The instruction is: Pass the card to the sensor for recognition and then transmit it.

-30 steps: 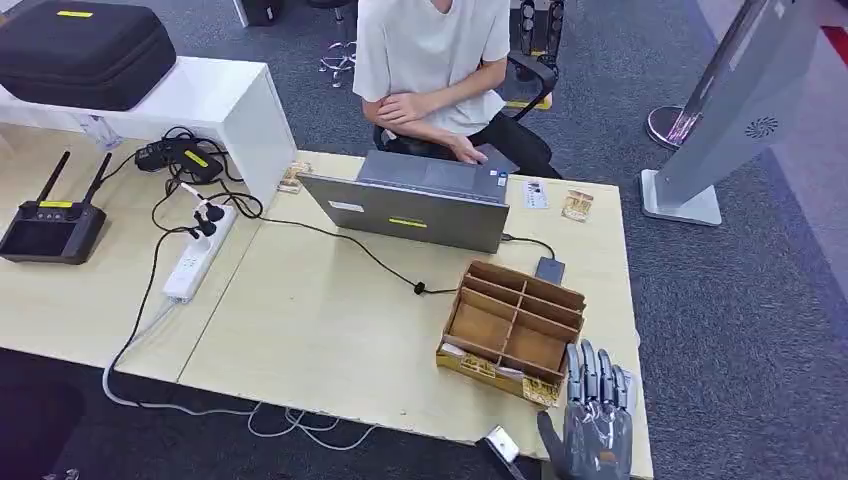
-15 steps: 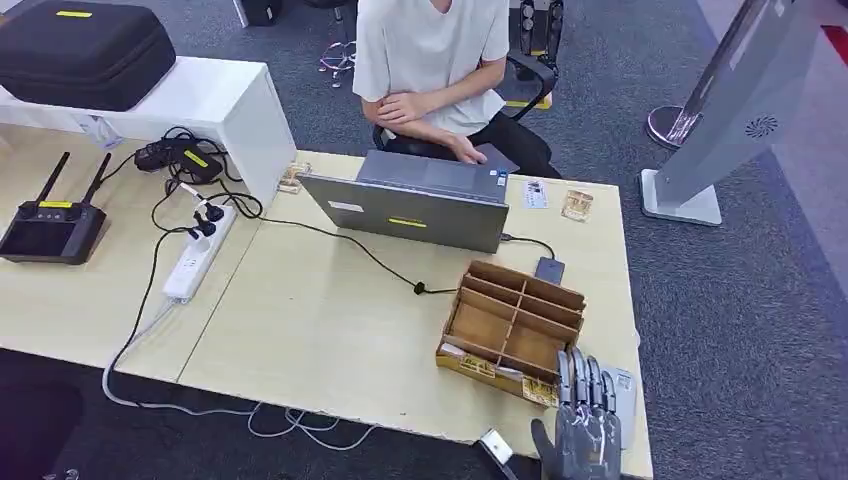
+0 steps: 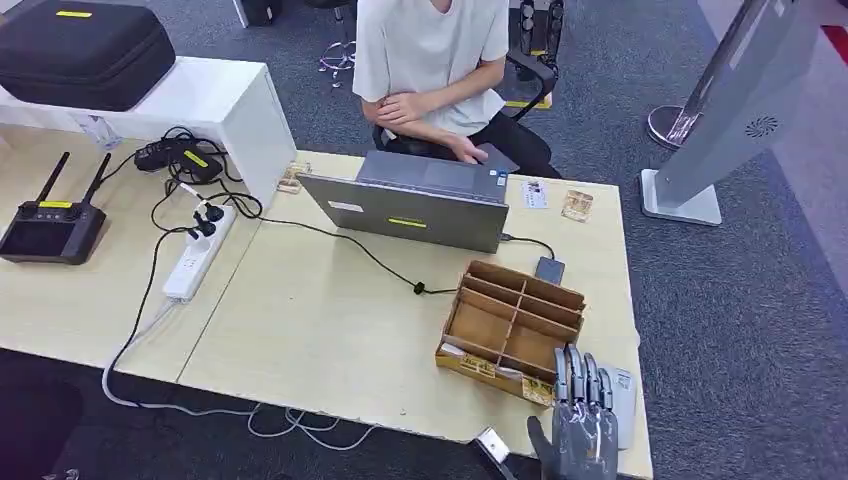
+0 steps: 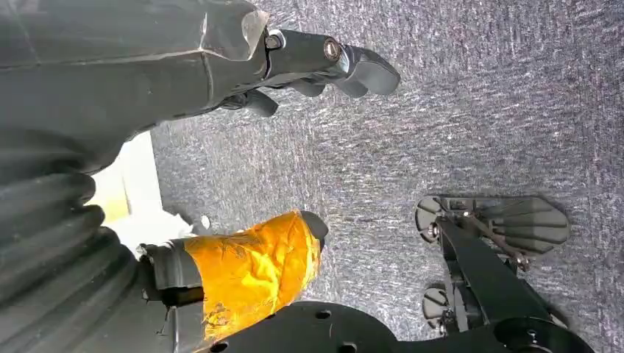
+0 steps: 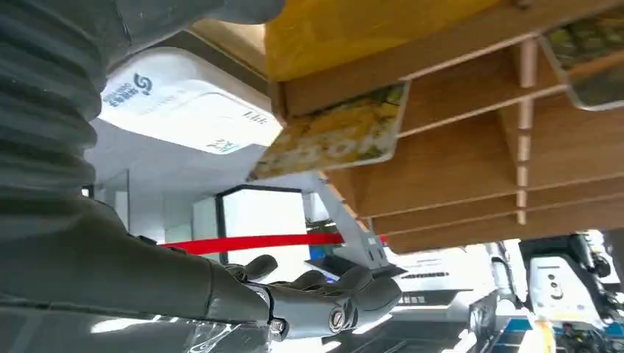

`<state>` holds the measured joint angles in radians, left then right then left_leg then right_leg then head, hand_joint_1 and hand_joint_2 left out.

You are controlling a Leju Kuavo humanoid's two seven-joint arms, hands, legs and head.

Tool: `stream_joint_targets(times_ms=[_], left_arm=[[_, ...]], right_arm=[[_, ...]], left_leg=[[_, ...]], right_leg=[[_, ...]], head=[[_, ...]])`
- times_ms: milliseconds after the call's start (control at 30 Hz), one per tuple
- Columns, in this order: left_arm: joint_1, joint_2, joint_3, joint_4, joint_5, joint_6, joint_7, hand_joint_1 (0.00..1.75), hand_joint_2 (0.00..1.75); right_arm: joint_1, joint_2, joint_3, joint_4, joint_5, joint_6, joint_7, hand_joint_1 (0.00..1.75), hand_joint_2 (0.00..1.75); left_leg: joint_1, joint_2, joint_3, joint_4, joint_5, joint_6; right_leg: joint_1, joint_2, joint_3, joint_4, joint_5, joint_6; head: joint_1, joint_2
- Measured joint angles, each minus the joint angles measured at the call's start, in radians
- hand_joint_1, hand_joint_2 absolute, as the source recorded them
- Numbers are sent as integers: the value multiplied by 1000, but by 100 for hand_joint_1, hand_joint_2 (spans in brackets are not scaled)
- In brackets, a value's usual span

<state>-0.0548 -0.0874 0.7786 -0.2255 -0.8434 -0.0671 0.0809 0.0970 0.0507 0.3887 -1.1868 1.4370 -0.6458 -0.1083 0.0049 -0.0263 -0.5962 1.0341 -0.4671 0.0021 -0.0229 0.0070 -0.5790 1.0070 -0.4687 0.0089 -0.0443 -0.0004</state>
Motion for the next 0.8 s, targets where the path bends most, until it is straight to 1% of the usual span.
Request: stream_joint_targets(times_ms=[100,267,400,733,800], left_arm=[[0,0,3,0,-3,0,0,0,175],[0,0,6,0,-11,-3,0,0,175],[0,0,7,0,-11,-3,0,0,175],[-1,0,15,0,-11,-3,0,0,175],[-1,0,16,0,-12,-3,0,0,175]], right_arm=[[0,2,15,-7,-8,1,-4,0,175],[-5,2,47,0,-63,-1,-26,0,175],[-11,2,59,12,-74,-3,-32,0,175],[-21,1,68,32,-74,-3,-32,0,175],[-21,1,69,34,-64,-3,-19,0,175]], left_leg=[[0,0,0,0,0,0],[0,0,0,0,0,0],[0,0,0,0,0,0],[0,0,0,0,0,0],[0,0,0,0,0,0]], right_leg=[[0,0,0,0,0,0],[0,0,0,0,0,0],[0,0,0,0,0,0],[0,0,0,0,0,0],[0,0,0,0,0,0]], head=[[0,0],[0,0],[0,0],[0,0],[0,0]])
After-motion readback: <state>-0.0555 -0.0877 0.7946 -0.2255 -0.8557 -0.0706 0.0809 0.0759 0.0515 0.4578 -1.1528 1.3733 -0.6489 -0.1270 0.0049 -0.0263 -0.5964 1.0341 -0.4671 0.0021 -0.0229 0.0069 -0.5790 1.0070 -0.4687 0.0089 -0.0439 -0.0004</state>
